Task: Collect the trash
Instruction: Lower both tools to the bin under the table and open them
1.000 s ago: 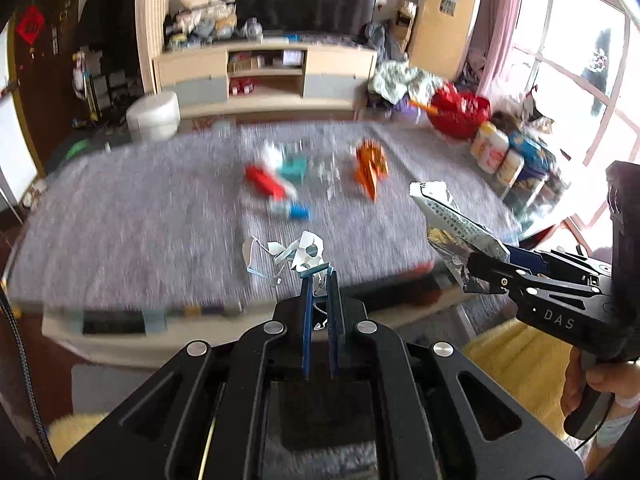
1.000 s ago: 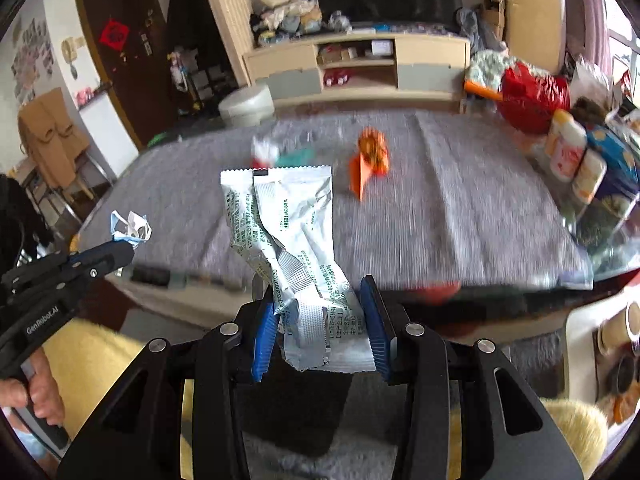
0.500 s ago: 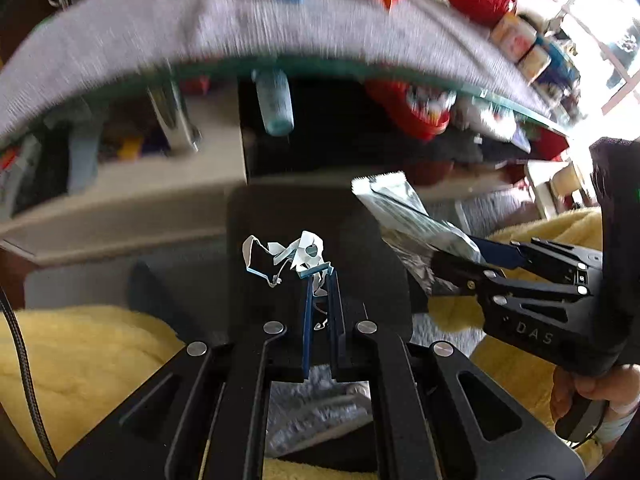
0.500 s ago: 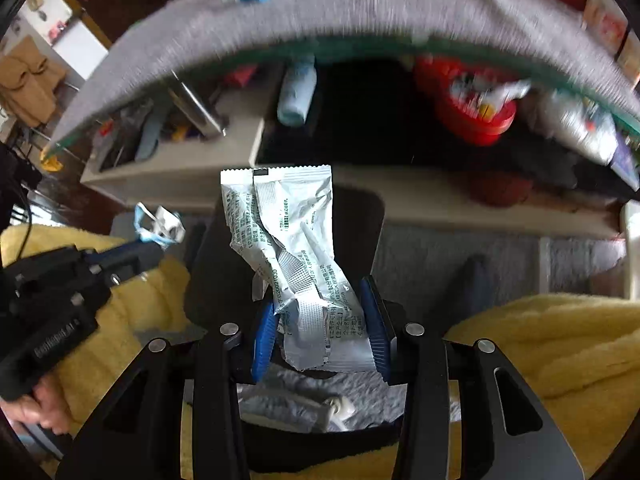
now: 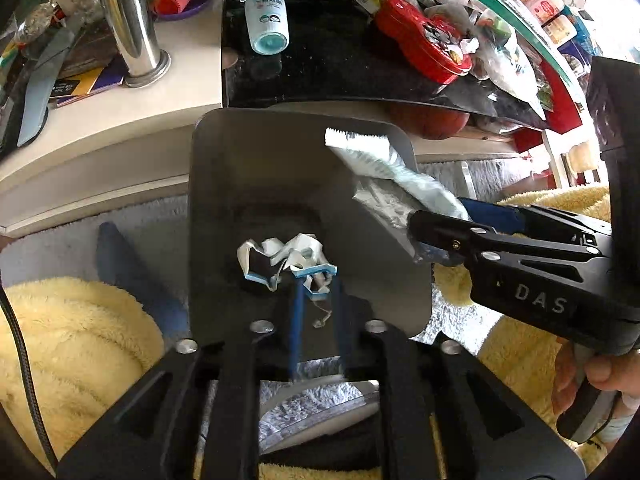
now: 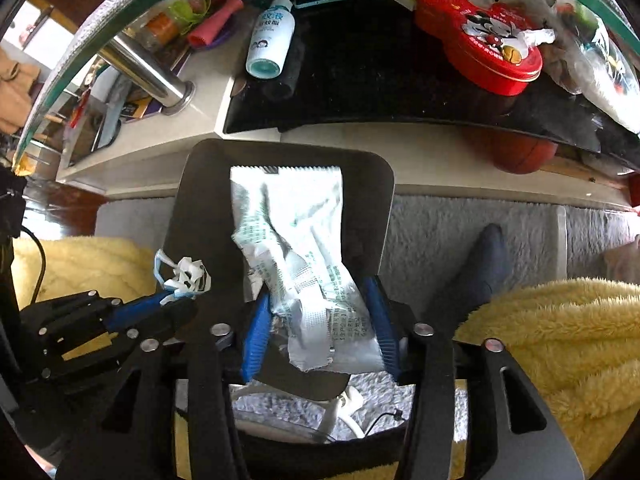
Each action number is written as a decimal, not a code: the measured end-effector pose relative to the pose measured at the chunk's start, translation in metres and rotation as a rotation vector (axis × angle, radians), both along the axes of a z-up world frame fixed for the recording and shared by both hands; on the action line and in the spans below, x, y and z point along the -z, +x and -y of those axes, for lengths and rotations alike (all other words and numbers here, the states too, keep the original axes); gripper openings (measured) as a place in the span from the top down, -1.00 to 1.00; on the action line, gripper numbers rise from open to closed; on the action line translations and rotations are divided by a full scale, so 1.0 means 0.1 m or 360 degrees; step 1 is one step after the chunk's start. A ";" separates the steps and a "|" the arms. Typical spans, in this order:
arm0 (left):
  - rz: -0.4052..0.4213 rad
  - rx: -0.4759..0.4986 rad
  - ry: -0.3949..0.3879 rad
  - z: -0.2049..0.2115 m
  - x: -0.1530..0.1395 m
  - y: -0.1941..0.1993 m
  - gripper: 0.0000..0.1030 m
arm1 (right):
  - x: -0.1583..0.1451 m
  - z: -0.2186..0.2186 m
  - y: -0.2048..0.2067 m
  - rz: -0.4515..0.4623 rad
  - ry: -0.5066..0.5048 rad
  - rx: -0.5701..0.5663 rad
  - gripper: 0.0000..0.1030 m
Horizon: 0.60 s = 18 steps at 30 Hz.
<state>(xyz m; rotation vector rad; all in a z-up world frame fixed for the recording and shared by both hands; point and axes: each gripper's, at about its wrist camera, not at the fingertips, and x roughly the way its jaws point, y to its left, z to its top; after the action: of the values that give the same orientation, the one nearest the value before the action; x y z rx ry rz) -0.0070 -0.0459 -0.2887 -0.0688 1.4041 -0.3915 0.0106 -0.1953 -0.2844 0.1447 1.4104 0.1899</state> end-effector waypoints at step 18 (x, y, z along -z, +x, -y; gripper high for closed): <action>0.0378 -0.0181 0.0023 -0.41 -0.91 0.23 -0.38 | -1.07 0.52 0.17 0.0469 0.0052 0.0205 -0.78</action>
<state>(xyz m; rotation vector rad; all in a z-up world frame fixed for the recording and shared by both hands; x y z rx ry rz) 0.0158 -0.0045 -0.1978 -0.0868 1.1627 -0.2852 0.0276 -0.2473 -0.1775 0.2249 1.1009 0.1220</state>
